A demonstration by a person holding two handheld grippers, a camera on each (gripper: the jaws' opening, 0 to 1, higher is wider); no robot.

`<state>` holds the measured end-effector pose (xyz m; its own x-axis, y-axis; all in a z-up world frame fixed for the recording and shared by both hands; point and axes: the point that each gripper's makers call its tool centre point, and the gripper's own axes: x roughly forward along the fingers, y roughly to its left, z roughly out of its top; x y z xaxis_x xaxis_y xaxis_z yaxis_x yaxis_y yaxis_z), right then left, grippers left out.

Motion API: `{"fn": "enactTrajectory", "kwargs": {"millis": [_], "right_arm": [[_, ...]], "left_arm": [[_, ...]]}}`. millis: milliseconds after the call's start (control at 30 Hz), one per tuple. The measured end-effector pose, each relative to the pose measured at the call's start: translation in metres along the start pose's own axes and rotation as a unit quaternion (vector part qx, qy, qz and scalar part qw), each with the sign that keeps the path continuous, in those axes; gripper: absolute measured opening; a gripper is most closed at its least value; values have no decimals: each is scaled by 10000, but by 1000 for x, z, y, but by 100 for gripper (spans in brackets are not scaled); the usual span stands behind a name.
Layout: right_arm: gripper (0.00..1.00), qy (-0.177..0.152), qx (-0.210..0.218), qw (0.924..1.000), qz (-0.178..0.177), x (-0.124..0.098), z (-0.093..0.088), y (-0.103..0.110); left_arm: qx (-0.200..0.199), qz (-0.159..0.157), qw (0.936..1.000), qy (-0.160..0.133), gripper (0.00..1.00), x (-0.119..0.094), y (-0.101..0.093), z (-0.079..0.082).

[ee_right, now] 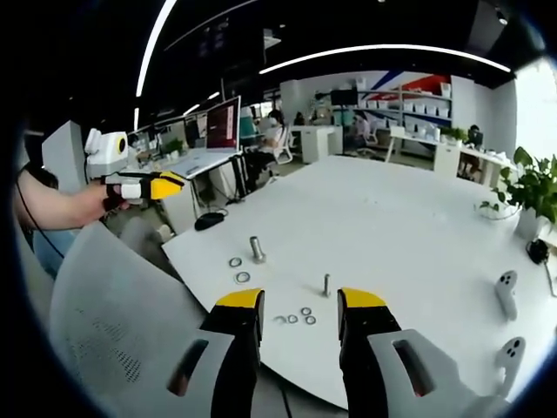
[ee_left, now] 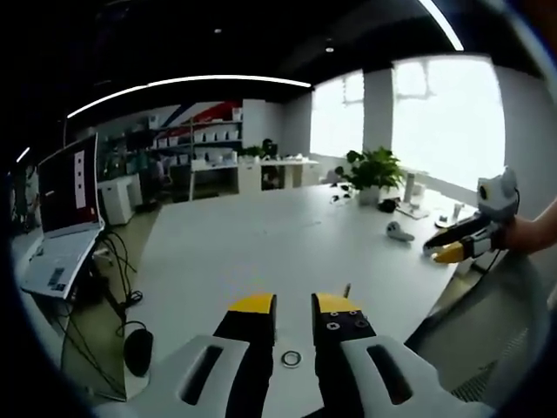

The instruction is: Place the washer onto the threaded stud by aligning its center hole with the stud, sliding it down to the base, and recovering from edge contact or off-axis alignment until the washer reaches the visible bottom stop.

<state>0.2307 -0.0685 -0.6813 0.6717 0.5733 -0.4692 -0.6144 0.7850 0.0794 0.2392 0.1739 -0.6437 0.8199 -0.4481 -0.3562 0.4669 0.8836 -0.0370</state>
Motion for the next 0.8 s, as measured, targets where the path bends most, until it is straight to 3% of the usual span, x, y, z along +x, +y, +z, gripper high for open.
{"fn": "enactTrajectory", "kwargs": {"millis": [600, 800], "right_arm": [[36, 144, -44, 9998, 149, 4, -5, 7], [36, 196, -85, 9995, 215, 5, -7, 9]], "left_arm": [[-1, -104, 9996, 264, 15, 7, -3, -11], [-120, 5, 9989, 460, 15, 9, 2, -18]]}}
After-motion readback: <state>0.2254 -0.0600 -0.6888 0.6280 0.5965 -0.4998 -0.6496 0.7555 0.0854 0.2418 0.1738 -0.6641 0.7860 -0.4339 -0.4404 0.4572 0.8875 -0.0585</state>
